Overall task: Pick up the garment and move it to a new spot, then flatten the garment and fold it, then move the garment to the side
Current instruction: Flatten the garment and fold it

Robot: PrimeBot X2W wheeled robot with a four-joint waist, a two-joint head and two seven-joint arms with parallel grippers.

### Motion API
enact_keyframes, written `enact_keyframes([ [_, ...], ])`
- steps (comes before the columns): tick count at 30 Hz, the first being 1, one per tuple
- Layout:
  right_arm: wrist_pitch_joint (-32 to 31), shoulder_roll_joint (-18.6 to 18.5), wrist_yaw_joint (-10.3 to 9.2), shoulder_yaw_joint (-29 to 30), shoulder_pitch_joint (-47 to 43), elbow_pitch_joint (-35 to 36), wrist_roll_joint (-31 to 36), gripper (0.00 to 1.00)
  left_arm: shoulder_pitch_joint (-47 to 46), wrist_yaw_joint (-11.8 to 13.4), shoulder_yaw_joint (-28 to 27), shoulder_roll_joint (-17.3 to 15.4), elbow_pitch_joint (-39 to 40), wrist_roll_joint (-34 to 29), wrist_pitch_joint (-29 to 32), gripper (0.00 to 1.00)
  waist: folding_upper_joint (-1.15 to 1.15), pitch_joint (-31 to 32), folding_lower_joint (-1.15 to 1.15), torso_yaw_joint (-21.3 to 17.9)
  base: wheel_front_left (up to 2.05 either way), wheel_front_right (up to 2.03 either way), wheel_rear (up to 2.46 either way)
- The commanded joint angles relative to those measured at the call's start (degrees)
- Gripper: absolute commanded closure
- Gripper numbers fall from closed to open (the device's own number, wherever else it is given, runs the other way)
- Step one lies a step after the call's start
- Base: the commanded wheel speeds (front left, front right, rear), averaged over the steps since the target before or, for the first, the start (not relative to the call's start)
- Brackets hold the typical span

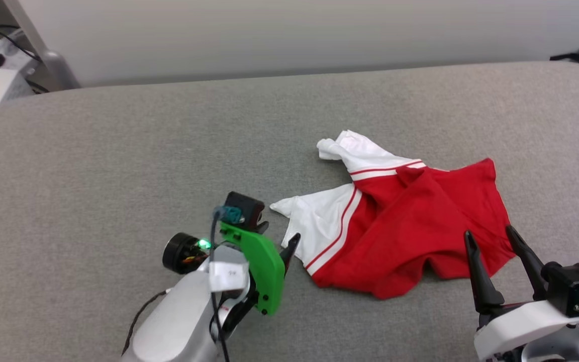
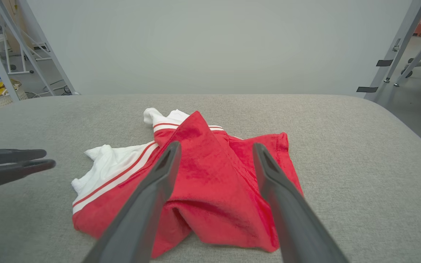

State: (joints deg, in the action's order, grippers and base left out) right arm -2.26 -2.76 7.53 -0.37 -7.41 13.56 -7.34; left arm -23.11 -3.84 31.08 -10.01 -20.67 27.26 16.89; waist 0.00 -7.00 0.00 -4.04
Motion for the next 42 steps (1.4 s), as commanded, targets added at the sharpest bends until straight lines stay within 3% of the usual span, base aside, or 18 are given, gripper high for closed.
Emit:
enact_keyframes([
  [1,0.4,-0.1,-0.04,-0.3,1.4,0.1,-0.4,0.00,-2.0,-0.6,0.6,0.2,-1.0,0.5,2.0,0.00,0.00,-2.4,0.00,-2.3,0.00,0.00,0.00],
  [7,1.6,-0.1,-0.04,-0.7,3.4,-0.6,-1.6,0.00,-8.8,-2.3,4.5,-0.8,-6.5,-0.2,10.8,0.00,0.00,-6.5,0.00,-4.8,0.00,0.00,0.00],
  [15,2.8,-0.1,-0.04,-0.8,5.1,-2.2,-3.5,0.00,-14.6,-3.5,10.5,-0.9,-13.2,1.4,20.7,0.00,0.00,-9.2,0.00,-5.1,0.00,0.00,0.00],
  [16,2.9,-0.1,-0.04,-0.9,5.4,-2.4,-3.7,0.00,-14.9,-3.6,11.6,-0.8,-13.7,2.2,22.4,0.51,0.00,-9.3,0.00,-5.1,0.00,0.00,0.00],
  [17,3.1,-0.1,-0.04,-1.0,5.6,-2.6,-3.7,0.00,-15.1,-3.6,12.9,-0.8,-13.7,2.9,23.5,0.65,0.00,-9.3,0.00,-5.1,0.00,0.00,0.00],
  [18,3.2,-0.1,-0.04,-1.2,5.8,-2.8,-3.8,0.00,-15.3,-3.6,14.4,-1.0,-13.4,3.7,24.2,1.00,0.00,-9.3,0.00,-5.1,0.00,0.00,0.00],
  [23,3.3,-0.1,-0.04,-0.8,6.1,-3.7,-3.9,0.00,-15.9,-3.6,17.7,-3.3,-11.7,5.6,21.6,1.00,0.00,-8.4,0.00,-4.2,0.00,0.00,0.00],
  [29,2.6,-0.1,-0.04,0.8,5.3,-4.2,-4.0,0.00,-14.9,-2.0,14.9,-9.2,-6.6,6.1,15.6,1.00,0.00,-5.0,0.00,-0.9,0.00,0.00,0.00],
  [36,1.8,-0.1,-0.04,2.1,3.7,-4.2,-4.0,0.00,-8.1,4.4,10.2,-16.6,3.0,7.1,12.7,1.00,0.00,-2.3,0.00,2.2,0.00,0.00,0.00],
  [42,0.9,-0.1,-0.04,3.1,2.5,-3.6,-3.9,0.00,3.1,12.2,4.4,-20.8,10.4,11.3,9.6,1.00,0.00,-1.1,0.00,4.0,0.00,0.00,0.00],
])
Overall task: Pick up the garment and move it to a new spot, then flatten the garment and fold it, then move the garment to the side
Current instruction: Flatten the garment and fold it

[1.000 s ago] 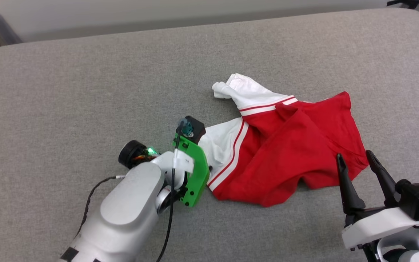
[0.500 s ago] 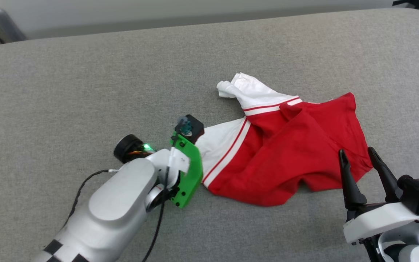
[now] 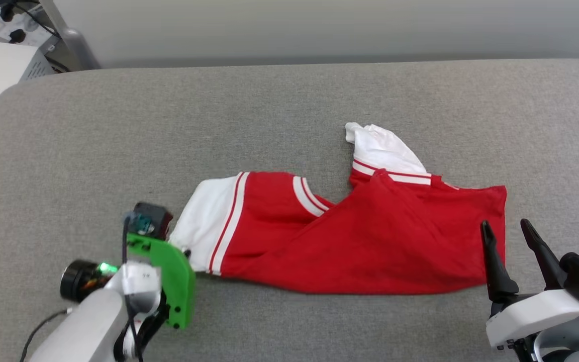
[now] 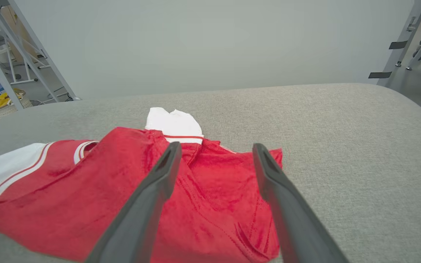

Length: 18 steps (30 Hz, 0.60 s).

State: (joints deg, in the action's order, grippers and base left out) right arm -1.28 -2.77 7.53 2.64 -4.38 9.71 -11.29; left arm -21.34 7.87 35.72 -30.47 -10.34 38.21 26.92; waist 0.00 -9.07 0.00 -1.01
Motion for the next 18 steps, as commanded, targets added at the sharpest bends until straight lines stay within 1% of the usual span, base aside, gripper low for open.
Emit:
enact_keyframes([
  [1,-0.3,-0.1,-0.04,0.1,-0.7,0.3,0.1,0.00,3.3,1.8,-1.1,-0.6,0.6,1.0,-1.1,1.00,0.00,1.2,0.00,1.0,0.00,0.00,0.00],
  [4,-0.9,-0.1,-0.04,0.1,-1.0,0.6,0.3,0.00,10.3,4.6,-3.2,-0.2,1.0,4.2,-3.1,1.00,0.00,1.9,0.00,1.1,0.00,0.00,0.00],
  [7,-1.4,-0.1,-0.04,0.3,-1.4,1.0,0.4,0.00,15.4,5.7,-3.8,1.4,0.3,6.6,-4.9,1.00,0.00,2.5,0.00,1.1,0.00,0.00,0.00],
  [8,-1.9,-0.1,-0.04,0.4,-2.0,1.3,0.4,0.00,18.7,6.1,-3.9,3.7,-0.9,8.3,-6.8,1.00,0.00,3.6,0.00,1.1,0.00,0.00,0.00],
  [10,-2.2,-0.1,-0.04,0.6,-2.4,1.4,0.5,0.00,19.6,6.1,-3.8,4.6,-1.6,8.7,-7.8,1.00,0.00,4.3,0.00,1.2,0.00,0.00,0.00],
  [11,-2.4,-0.1,-0.04,0.7,-2.6,1.6,0.5,0.00,19.9,6.2,-4.1,5.2,-1.8,8.9,-8.6,0.58,0.00,4.6,0.00,1.2,0.00,0.00,0.00],
  [12,-2.6,-0.1,-0.04,0.8,-2.8,1.6,0.6,0.00,19.8,6.2,-4.1,5.4,-2.0,8.7,-9.2,0.20,0.00,4.9,0.00,1.3,0.00,0.00,0.00],
  [13,-2.8,-0.1,-0.04,0.9,-2.8,1.7,0.6,0.00,19.7,6.2,-4.1,5.6,-2.1,8.4,-9.9,0.00,0.00,5.1,0.00,1.3,0.00,0.00,0.00],
  [15,-3.1,-0.1,-0.04,1.1,-3.0,1.8,0.7,0.00,19.1,5.9,-4.5,6.0,-2.2,7.9,-12.1,0.00,0.00,5.6,0.00,1.3,0.00,0.00,0.00],
  [18,-3.5,-0.1,-0.04,1.5,-3.4,1.9,0.6,0.00,17.9,6.1,-5.4,5.9,-2.3,5.9,-16.9,0.00,0.00,6.4,0.00,1.4,0.00,0.00,0.00],
])
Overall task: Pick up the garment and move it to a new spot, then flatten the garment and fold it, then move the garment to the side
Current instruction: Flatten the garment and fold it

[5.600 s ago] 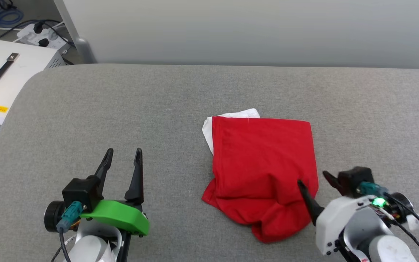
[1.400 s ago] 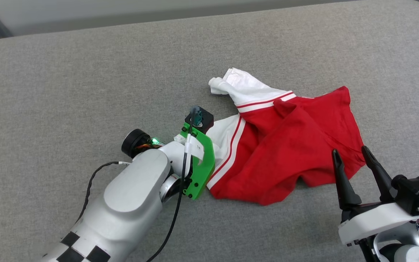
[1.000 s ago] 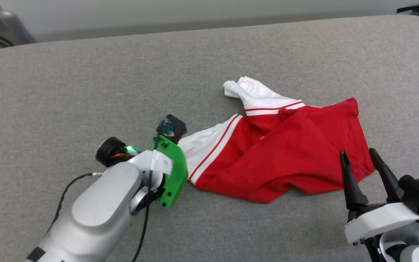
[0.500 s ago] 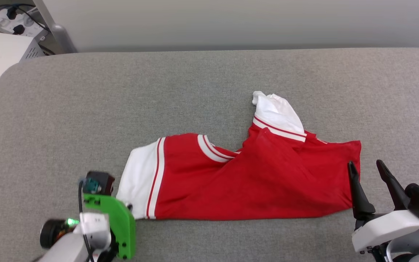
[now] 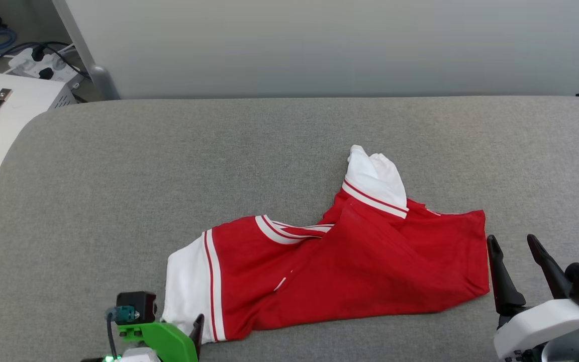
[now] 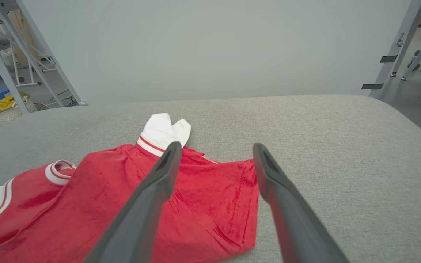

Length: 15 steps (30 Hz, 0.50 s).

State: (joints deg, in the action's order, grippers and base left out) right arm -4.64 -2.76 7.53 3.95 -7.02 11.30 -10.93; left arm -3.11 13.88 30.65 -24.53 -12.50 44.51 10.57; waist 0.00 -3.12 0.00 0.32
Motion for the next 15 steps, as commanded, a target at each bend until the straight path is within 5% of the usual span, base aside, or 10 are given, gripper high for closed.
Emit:
enact_keyframes([
  [1,-0.2,-0.1,-0.04,0.4,-0.9,0.2,0.1,0.00,-0.8,0.3,-0.9,0.0,0.0,-1.2,-2.7,0.00,0.00,0.7,0.00,0.1,0.00,0.00,0.00],
  [15,-1.6,-0.1,-0.04,4.7,-0.4,-4.3,-0.6,0.00,-4.4,0.8,-5.5,1.1,3.4,-8.0,-23.5,0.00,0.00,0.1,0.00,1.4,0.00,0.00,0.00],
])
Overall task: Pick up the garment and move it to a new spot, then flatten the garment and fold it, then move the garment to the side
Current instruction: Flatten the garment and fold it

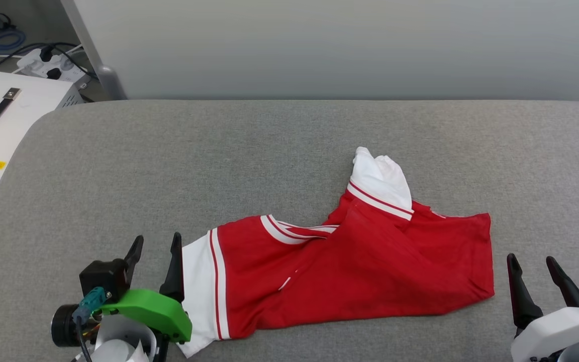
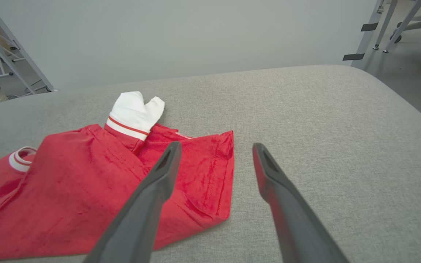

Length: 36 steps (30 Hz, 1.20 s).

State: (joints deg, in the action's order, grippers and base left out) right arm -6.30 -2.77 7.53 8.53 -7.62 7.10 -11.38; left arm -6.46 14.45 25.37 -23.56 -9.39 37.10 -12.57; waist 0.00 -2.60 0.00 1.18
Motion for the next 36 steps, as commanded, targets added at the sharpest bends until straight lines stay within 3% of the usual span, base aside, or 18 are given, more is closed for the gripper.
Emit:
enact_keyframes([
  [1,0.1,-0.1,-0.04,0.4,0.5,-0.6,-0.2,0.00,-1.2,0.2,-0.4,0.2,0.8,-1.1,-0.9,0.00,0.00,-0.6,0.00,0.9,0.00,0.00,0.00],
  [7,-1.5,-0.8,-0.04,1.5,6.2,-5.6,-1.0,0.00,-1.7,0.3,-1.7,1.2,4.1,-3.8,-2.2,0.00,0.00,-2.5,0.00,3.0,0.00,0.00,0.00],
  [12,-6.5,-5.3,-0.04,0.0,15.9,-14.4,-4.1,0.00,-2.4,0.1,-2.6,2.7,7.1,-5.6,-2.4,0.00,0.00,-5.4,0.00,5.6,0.00,0.00,0.00],
  [23,-22.4,-16.7,-0.04,-11.7,38.5,-31.2,-11.5,0.00,-5.2,-3.4,-4.8,8.5,9.4,-9.8,-2.4,0.00,0.00,-13.1,0.00,12.6,0.00,0.00,0.00],
  [36,-28.7,-21.3,-0.04,-26.7,52.8,-44.4,-17.7,0.00,-7.4,-9.6,-8.8,15.5,7.6,-14.9,-2.4,0.00,0.00,-19.2,0.00,16.3,0.00,0.00,0.00],
])
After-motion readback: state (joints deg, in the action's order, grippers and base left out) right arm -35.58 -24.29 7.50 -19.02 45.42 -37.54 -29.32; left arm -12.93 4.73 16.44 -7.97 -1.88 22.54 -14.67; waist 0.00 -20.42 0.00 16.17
